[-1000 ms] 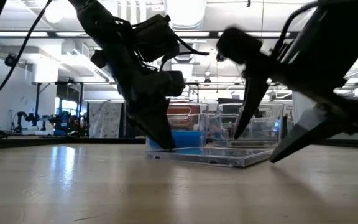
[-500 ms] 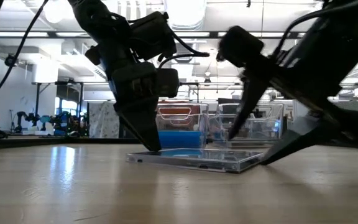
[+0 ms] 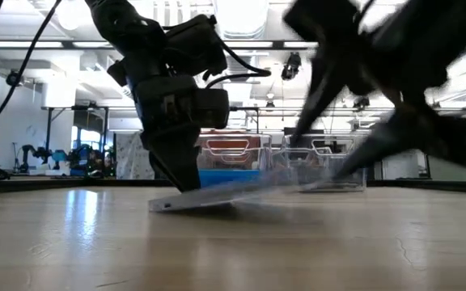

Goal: Pick & place jewel cases by type
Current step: Put the black CD case into the right transparent bin

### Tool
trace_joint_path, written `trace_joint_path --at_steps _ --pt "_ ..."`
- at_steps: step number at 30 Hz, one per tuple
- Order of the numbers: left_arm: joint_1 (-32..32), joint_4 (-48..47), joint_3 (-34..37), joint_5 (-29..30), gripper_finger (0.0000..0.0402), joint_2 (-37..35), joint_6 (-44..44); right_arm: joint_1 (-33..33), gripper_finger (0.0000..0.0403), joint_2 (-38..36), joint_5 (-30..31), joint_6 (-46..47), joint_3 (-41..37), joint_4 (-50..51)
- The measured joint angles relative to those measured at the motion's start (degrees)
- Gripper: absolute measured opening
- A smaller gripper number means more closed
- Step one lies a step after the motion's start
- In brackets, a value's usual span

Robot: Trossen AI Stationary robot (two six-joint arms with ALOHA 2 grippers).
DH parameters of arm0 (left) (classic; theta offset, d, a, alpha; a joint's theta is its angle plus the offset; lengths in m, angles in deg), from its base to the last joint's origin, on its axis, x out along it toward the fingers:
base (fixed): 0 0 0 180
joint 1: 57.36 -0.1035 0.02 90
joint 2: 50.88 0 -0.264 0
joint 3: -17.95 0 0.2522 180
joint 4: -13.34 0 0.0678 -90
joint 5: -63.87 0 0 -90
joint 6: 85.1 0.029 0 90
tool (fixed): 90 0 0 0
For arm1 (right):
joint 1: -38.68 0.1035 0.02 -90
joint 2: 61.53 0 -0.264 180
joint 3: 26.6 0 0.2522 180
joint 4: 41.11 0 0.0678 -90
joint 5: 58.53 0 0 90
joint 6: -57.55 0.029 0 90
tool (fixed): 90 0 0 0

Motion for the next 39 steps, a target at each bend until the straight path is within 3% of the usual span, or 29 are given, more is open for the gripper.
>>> trace_joint_path --at_steps 10,26,36,39 --pt "0.15 0.53 1.44 -3.72 0.0071 -0.04 -2.64 0.25 0.0219 -1.02 2.5 -6.4 1.86 0.06" --pt "1.39 1.58 1.27 -6.38 0.0071 -1.05 -9.19 0.11 0.0219 -1.79 16.56 -12.25 5.34 -1.49" --pt "2.88 8.41 1.18 -5.83 0.0071 -0.79 -13.66 -0.54 0.0219 -1.53 15.04 -11.08 5.32 -4.08" --pt "3.1 9.33 1.18 -5.82 0.0071 -0.79 -13.68 -1.17 0.0219 -1.55 11.97 -9.5 5.32 -4.17"
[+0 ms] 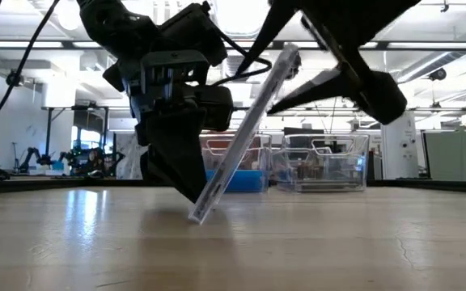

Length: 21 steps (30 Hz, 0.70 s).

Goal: Pick & place jewel cases by type
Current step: Put the black CD case into the right transparent bin

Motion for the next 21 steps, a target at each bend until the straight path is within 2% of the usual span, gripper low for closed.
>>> trace_joint_path --at_steps 4,9,14,18,21 --pt "0.0 0.18 0.13 0.58 0.0071 -0.02 0.0 -1.15 0.0219 0.01 -6.77 3.77 -0.4 0.37" --pt "0.08 0.15 0.47 1.29 0.0071 -0.13 0.98 -1.84 0.0199 0.44 -10.89 6.78 -0.77 0.35" --pt "0.52 -0.06 0.55 6.02 0.0071 -0.19 1.81 -1.86 0.0132 0.42 -13.93 7.46 -1.31 0.54" --pt "0.97 -0.15 0.57 7.76 0.0071 -0.3 2.06 -1.83 0.0072 0.4 -15.43 9.02 -1.57 0.93" --pt "1.55 -0.27 1.22 8.73 0.0071 -1.86 2.87 -1.61 0.0042 0.03 -15.83 10.99 -1.7 2.09"
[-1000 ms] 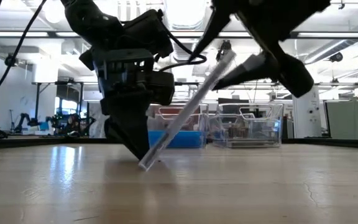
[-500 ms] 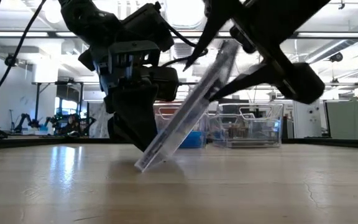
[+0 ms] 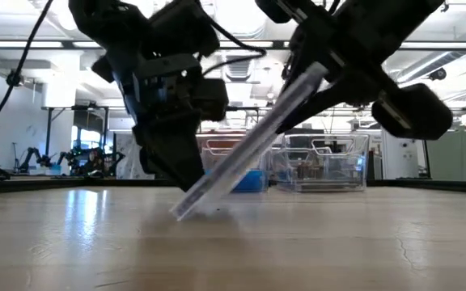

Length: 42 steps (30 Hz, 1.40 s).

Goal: Pick & place jewel cases by type
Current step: Put the black CD case into the right transparent bin

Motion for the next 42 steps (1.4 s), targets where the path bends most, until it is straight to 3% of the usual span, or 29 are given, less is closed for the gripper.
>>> trace_joint_path --at_steps 9,12,17,21,23,29,33,38,42 --pt "2.49 -1.46 6.96 9.01 0.0071 -13.29 -3.19 2.27 0.0028 -4.42 0.77 4.02 -0.72 8.73" --pt "3.35 -1.6 9.28 12.51 0.0071 -19.05 -6.11 3.48 0.0028 -7.21 8.21 8.79 -0.81 13.65" --pt "3.82 -2.09 11.58 20.55 0.0071 -27.29 -8.83 4.65 0.0028 -12.64 26.19 20.04 -0.76 22.23" --pt "3.74 -2.54 12.44 25.37 0.0071 -32.18 -8.43 1.44 0.0028 -15.41 37.95 21.66 -0.76 22.87" --pt "3.74 -3.33 12.46 26.59 0.0071 -34.03 -7.83 -2.14 0.0028 -16.52 40.85 21.21 -0.72 23.49" --pt "3.56 -8.62 12.5 29.77 0.0071 -39.98 -7.39 -17.02 0.0028 -20.41 38.94 21.71 -2.65 30.61" --pt "2.85 -12.82 12.5 31.25 0.0071 -44.09 -6.62 -26.51 0.0028 -22.89 32.04 21.8 -6.03 30.79" --pt "1.51 -13.91 13.64 31.26 0.0071 -47.92 -2.76 -36.68 0.0028 -23.58 18.9 21.29 -11.97 18.21" --pt "-0.39 -14.63 14.34 31.01 0.0071 -49.14 0.61 -41.14 0.0029 -21.76 17.43 21.3 -13.92 11.2"
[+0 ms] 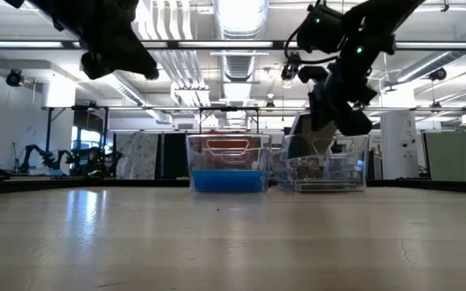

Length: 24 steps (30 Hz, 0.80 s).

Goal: Pick & place jewel cases by type
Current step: Put the black CD case into the right transparent bin

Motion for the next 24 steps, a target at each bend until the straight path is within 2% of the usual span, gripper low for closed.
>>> trace_joint_path --at_steps 4,10,20,22,24 --pt "-1.75 -0.3 0.0 -2.14 0.0071 -0.24 2.34 -3.26 0.0029 0.91 -0.61 -0.06 1.38 1.81" --pt "-2.51 -0.21 0.0 -3.63 0.0071 -0.17 4.27 -5.97 0.0046 1.46 -5.95 -1.55 2.54 4.4" --pt "-3.46 2.26 0.0 -3.59 0.0071 -0.08 6.99 -5.93 0.0164 1.42 -7.85 -2.56 5.65 6.22" --pt "-3.64 2.24 0.0 -3.59 0.0071 -0.08 7.03 -5.8 0.0184 1.4 -10.62 -3.43 7.05 8.08" --pt "-3.72 2.24 0.0 -3.54 0.0071 -0.08 6.91 -5.36 0.02 1.15 -14.45 -8.71 8.84 9.93"
